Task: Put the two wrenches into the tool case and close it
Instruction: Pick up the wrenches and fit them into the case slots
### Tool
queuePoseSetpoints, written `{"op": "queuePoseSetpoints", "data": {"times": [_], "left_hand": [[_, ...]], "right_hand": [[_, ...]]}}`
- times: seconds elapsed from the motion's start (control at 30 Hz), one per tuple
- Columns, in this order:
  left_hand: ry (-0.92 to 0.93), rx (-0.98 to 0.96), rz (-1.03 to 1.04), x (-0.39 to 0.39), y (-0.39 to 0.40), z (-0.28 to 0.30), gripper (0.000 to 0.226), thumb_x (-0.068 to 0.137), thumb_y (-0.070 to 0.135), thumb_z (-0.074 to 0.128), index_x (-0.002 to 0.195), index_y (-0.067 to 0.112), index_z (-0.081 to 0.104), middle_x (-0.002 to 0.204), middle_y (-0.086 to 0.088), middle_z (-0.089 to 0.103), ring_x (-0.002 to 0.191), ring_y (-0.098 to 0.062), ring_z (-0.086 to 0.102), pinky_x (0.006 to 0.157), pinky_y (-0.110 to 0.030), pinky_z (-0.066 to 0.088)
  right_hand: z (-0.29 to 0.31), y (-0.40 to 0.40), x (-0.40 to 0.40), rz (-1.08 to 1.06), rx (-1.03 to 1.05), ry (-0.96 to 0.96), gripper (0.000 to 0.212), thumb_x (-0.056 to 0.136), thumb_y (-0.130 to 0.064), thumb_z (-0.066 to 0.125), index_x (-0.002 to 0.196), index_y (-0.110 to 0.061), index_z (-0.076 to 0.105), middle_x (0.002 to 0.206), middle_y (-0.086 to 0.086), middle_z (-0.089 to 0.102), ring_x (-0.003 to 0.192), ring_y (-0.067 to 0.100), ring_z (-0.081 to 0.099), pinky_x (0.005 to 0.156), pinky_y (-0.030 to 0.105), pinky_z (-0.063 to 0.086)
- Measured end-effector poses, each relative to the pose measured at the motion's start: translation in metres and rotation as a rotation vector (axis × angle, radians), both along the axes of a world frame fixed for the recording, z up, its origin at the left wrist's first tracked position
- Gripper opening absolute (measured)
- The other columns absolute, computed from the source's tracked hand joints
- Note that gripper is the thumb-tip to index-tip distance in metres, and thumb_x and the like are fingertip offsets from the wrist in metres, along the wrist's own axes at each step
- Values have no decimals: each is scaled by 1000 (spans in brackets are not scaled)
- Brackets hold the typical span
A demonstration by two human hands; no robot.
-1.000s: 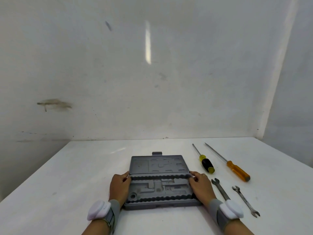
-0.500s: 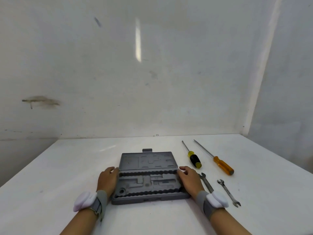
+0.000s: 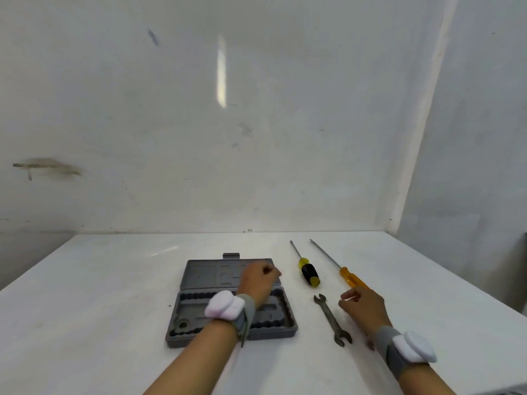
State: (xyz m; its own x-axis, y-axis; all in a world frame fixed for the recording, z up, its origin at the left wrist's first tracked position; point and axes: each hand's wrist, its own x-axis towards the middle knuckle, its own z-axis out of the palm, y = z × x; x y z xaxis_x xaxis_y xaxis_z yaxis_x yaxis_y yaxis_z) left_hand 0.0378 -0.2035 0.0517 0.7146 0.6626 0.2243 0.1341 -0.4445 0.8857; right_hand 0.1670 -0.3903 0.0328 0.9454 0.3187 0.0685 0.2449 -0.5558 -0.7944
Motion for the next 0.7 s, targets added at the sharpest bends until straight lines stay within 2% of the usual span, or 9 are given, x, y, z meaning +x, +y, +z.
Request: {"op": "queuePoseSetpoints", "data": {"times": [0.13, 0.2, 0.3, 0.37, 0.43, 0.5, 0.57, 0.63, 0.7], "left_hand": [[52, -29, -150, 31, -36, -7, 19, 83, 14, 57, 89, 4, 73, 83, -5, 63, 77, -14, 56, 70, -23, 44], [62, -56, -208, 44, -51, -11, 14, 82, 13, 58, 85, 10, 72, 76, -2, 63, 67, -5, 59, 63, -14, 46], [107, -150, -290, 61, -71, -17, 14, 83, 8, 55, 84, 11, 68, 67, 6, 59, 52, -1, 55, 50, -5, 45], [142, -235, -319, 71, -81, -21, 13, 84, 8, 53, 86, 12, 65, 71, 2, 62, 52, -2, 57, 58, -10, 51], [171, -273, -315, 80, -88, -24, 16, 83, 9, 52, 90, 12, 65, 85, -7, 67, 58, -6, 62, 73, -20, 55], [190, -278, -297, 86, -90, -28, 25, 82, 10, 51, 99, 7, 70, 100, -15, 70, 79, -20, 68, 88, -29, 53], [222, -242, -285, 92, -91, -31, 24, 81, 11, 53, 94, 4, 71, 90, -12, 71, 93, -25, 65, 95, -33, 52], [231, -229, -291, 93, -91, -33, 20, 80, 11, 54, 87, 6, 71, 68, 1, 59, 87, -22, 60, 93, -35, 51], [245, -241, -307, 92, -92, -32, 17, 79, 10, 53, 77, 9, 70, 61, 4, 53, 77, -21, 57, 86, -36, 51]], "right_hand": [[-5, -15, 7, -2, -48, -12, 20, 75, -13, 74, 93, -5, 69, 82, 6, 63, 64, 11, 55, 56, 18, 39], [-8, -18, 11, 2, -52, -13, 21, 74, -12, 76, 91, -3, 69, 70, 1, 61, 59, 7, 54, 52, 14, 37], [-11, -18, 13, -18, -72, -6, 18, 71, -6, 75, 88, -5, 70, 82, 8, 68, 63, 8, 56, 53, 14, 38], [-11, -16, 15, -48, -66, 12, 16, 70, -6, 74, 86, -8, 71, 93, 10, 69, 70, 12, 60, 56, 18, 41], [-13, -14, 20, -79, -55, 28, 18, 70, -7, 74, 87, -11, 71, 96, 6, 64, 83, 16, 59, 70, 22, 42], [-13, -13, 19, -96, -42, 50, 24, 70, -5, 73, 93, -13, 71, 96, 3, 54, 93, 18, 55, 79, 24, 41], [-15, -12, 21, -95, -26, 52, 25, 70, -7, 74, 93, -15, 71, 93, 1, 58, 97, 21, 60, 82, 27, 45], [-15, -12, 21, -69, 1, 40, 19, 69, -8, 74, 86, -18, 73, 86, 1, 70, 87, 18, 65, 84, 29, 50], [-16, -12, 22, -33, 28, 29, 16, 70, -6, 72, 80, -19, 74, 80, 2, 74, 79, 17, 68, 81, 30, 54]]}}
